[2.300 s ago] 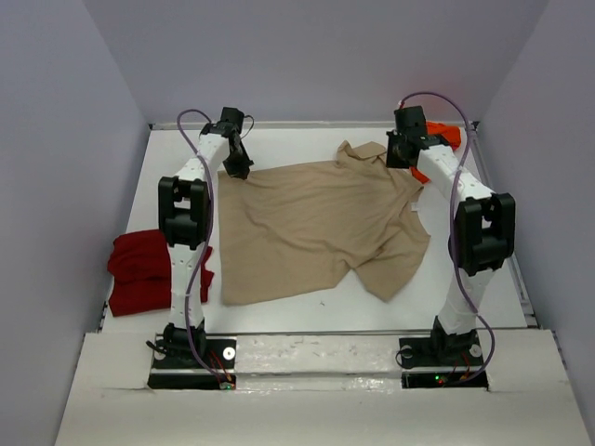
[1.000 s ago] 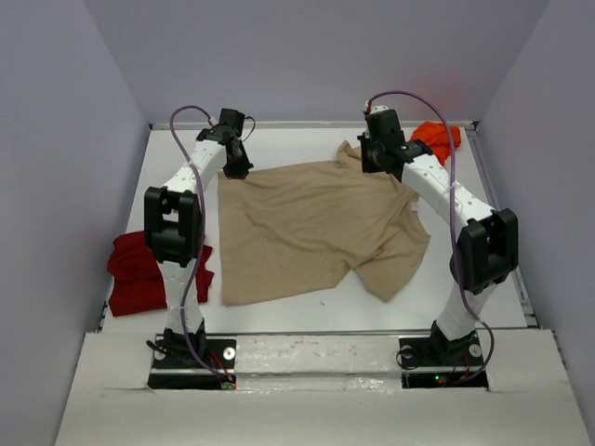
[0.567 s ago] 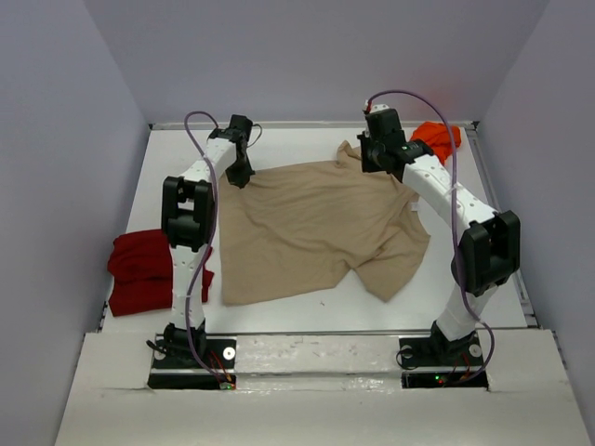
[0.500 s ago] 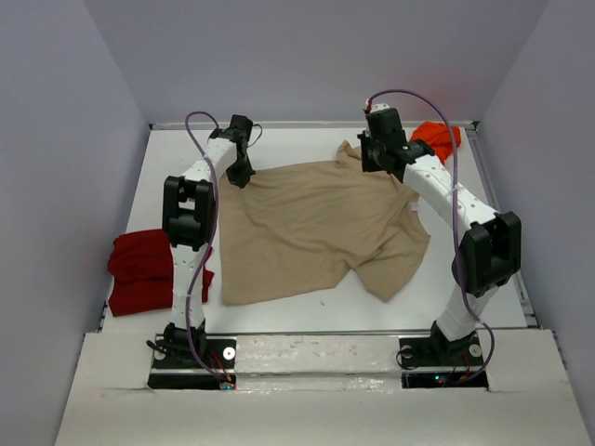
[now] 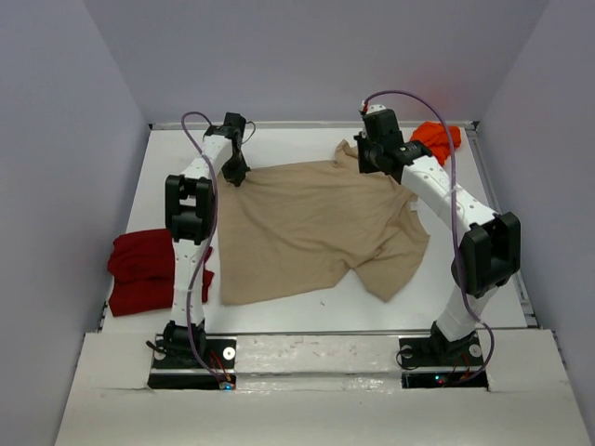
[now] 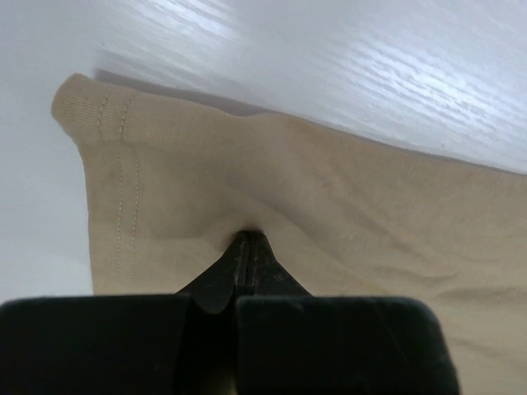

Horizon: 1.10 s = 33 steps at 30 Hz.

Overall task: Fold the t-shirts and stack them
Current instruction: Flatten out the tshirt

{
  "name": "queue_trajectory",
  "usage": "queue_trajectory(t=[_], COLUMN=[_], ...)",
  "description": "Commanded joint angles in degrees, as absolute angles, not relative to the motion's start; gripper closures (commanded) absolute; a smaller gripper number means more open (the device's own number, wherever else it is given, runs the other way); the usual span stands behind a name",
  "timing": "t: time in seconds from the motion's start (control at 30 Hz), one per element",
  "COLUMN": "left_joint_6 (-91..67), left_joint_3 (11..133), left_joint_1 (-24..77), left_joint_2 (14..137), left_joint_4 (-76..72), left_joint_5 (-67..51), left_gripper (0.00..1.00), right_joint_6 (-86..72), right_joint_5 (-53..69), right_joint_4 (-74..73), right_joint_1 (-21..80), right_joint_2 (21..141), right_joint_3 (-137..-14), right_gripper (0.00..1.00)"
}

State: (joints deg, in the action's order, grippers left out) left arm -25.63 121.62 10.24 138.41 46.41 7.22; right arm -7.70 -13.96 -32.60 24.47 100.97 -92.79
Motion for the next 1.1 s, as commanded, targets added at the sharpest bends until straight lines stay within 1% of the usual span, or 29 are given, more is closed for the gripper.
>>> queue_trajectory(t=[0.0,0.13,0.23,0.3,0.33,0.6,0.73,0.77,0.8,0.83,0.87,0.9,0.93,1.03,1.07], left_joint_6=[-25.8,-26.0,-25.6,-24.6,-24.3,-23.0,-22.6,-22.8,-22.9,-23.0,-22.9,-23.0,-23.2,-23.3,-23.0], left_joint_3=[124.8,126.6,131.0,137.9,139.6,142.9,140.5,139.9,138.4,137.4,136.0,135.7,135.3,133.2,131.9], left_joint_1=[6.5,2.6,1.1,1.1,1.1,1.9,5.3,6.1,7.5,7.6,9.0,9.5,10.4,11.4,12.3], left_joint_2=[141.0,142.4,144.5,147.6,148.2,149.6,145.9,144.7,141.9,140.4,137.4,137.4,134.8,130.3,129.0], left_joint_4=[49.7,50.1,51.4,52.5,52.9,50.6,50.1,49.8,49.1,49.1,48.2,48.1,48.0,48.0,48.1], left_joint_5=[7.0,6.3,6.0,5.9,5.8,5.4,6.8,7.4,7.7,8.3,9.0,9.5,9.8,10.0,9.7], left_gripper=[1.00,1.00,1.00,1.00,1.00,1.00,1.00,1.00,1.00,1.00,1.00,1.00,1.00,1.00,1.00], right_joint_6=[-7.2,-7.5,-7.6,-8.2,-8.3,-9.5,-11.9,-13.7,-14.8,-15.6,-16.7,-17.1,-17.8,-20.6,-22.3], right_joint_5=[-13.8,-14.0,-13.4,-12.9,-13.0,-11.2,-15.1,-16.0,-17.2,-17.1,-15.3,-14.7,-14.4,-13.3,-11.1], right_joint_4=[-31.6,-32.7,-33.7,-34.5,-34.7,-37.0,-37.3,-37.3,-37.3,-37.3,-37.1,-36.9,-36.5,-36.6,-36.9], right_joint_1=[24.9,24.9,25.4,25.4,26.0,28.4,28.4,28.4,28.4,28.4,28.4,28.4,28.4,28.4,28.4], right_joint_2=[99.0,99.3,99.3,99.8,99.8,101.2,101.1,100.2,99.4,98.7,97.3,96.4,95.5,90.5,88.9], right_joint_3=[-93.3,-93.9,-93.9,-93.5,-93.3,-90.5,-89.5,-89.2,-87.8,-87.8,-85.8,-84.5,-81.7,-77.7,-74.9], right_gripper=[1.00,1.00,1.00,1.00,1.00,1.00,1.00,0.95,0.70,0.69,0.44,0.44,0.32,0.25,0.25])
